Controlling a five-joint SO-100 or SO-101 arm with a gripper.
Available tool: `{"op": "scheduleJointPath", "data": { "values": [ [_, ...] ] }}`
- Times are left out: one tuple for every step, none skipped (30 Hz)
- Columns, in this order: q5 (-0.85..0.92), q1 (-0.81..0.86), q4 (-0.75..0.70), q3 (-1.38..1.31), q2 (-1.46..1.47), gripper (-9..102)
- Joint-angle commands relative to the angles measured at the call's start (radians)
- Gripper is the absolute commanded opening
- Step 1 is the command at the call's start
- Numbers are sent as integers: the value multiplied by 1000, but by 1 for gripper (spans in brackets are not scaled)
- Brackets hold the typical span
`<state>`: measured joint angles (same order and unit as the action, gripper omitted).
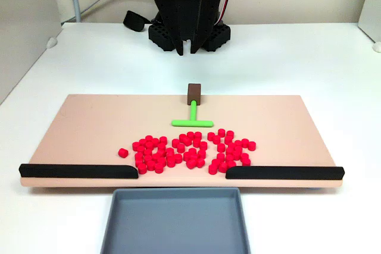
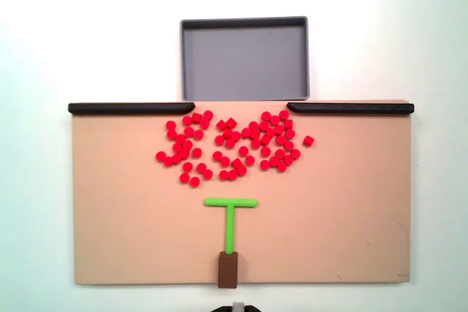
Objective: Grasp a green tool by the dark brown handle.
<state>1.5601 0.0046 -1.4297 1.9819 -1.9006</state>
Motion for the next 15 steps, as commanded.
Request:
{"op": "scheduleJointPath", "data": {
  "values": [
    [6,6,8,-20,2,0],
    [6,6,8,-20,3,0],
    [8,6,8,-20,5,0],
    [9,6,8,-20,8,0],
    [11,6,8,-20,9,0],
    [11,6,8,-20,9,0],
    [12,6,8,-20,9,0],
    [15,6,8,-20,11,0],
    [20,6,8,-20,11,0],
    [21,6,8,-20,11,0],
    [26,8,8,-20,11,0],
    [29,11,8,-20,11,0],
    [31,12,8,-20,11,0],
    [34,12,8,-20,12,0],
    [35,12,8,-20,12,0]
  ]
}}
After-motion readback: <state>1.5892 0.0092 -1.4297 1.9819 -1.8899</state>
